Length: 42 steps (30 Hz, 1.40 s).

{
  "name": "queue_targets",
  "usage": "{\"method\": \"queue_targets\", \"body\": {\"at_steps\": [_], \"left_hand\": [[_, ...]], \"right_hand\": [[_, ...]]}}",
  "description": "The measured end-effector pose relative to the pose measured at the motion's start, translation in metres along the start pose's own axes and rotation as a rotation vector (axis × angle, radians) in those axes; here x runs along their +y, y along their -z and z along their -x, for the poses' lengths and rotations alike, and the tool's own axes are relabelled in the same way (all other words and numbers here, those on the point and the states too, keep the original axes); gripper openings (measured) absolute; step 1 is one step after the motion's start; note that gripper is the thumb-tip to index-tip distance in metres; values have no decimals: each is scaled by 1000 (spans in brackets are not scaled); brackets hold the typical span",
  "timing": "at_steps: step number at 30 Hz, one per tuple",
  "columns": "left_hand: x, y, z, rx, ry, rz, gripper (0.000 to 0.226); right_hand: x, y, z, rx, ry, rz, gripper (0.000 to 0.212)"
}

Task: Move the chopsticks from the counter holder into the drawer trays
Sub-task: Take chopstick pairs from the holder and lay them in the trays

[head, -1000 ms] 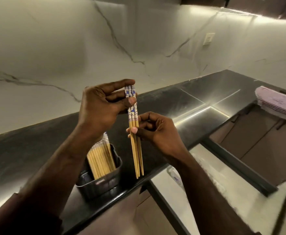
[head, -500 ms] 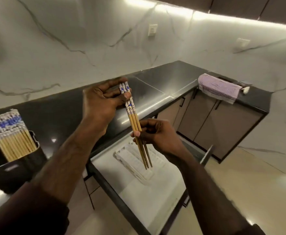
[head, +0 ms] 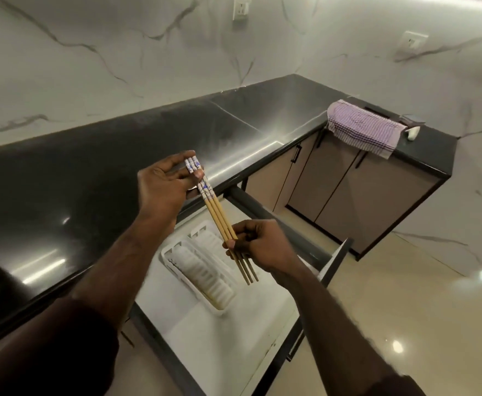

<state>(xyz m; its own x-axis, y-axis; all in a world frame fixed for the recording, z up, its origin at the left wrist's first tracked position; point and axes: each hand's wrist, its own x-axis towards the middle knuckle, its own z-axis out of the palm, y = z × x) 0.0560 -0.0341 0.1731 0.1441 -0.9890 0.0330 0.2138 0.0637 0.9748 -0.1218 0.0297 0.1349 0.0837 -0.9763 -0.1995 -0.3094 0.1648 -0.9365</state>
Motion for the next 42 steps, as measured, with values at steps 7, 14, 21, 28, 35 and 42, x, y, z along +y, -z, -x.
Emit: {"method": "queue_targets", "body": {"at_steps": [7,14,21,28,35,42], "left_hand": [[-88,7,-54,-53,77,-197,37],[-181,35,-64,-76,66,-624,43],[-253,62,-60,-67,60,-951,47],[-288,73,-72,-128,191,-1212,66],[-301,72,-58,-193,42,-1351,44],[-317,68,-46,-387,81,-1569,22]], "right_hand": [[56,-7,-64,-5,-209,-2,24],[124,-25,-96,-67,-376,41,20],[174,-52,-129,-108,-486,181,20],[193,-79,-159,-118,-479,338,20],[211,-103,-154,-29,-480,502,17],[220,-116,-153,35,-520,549,20]]}}
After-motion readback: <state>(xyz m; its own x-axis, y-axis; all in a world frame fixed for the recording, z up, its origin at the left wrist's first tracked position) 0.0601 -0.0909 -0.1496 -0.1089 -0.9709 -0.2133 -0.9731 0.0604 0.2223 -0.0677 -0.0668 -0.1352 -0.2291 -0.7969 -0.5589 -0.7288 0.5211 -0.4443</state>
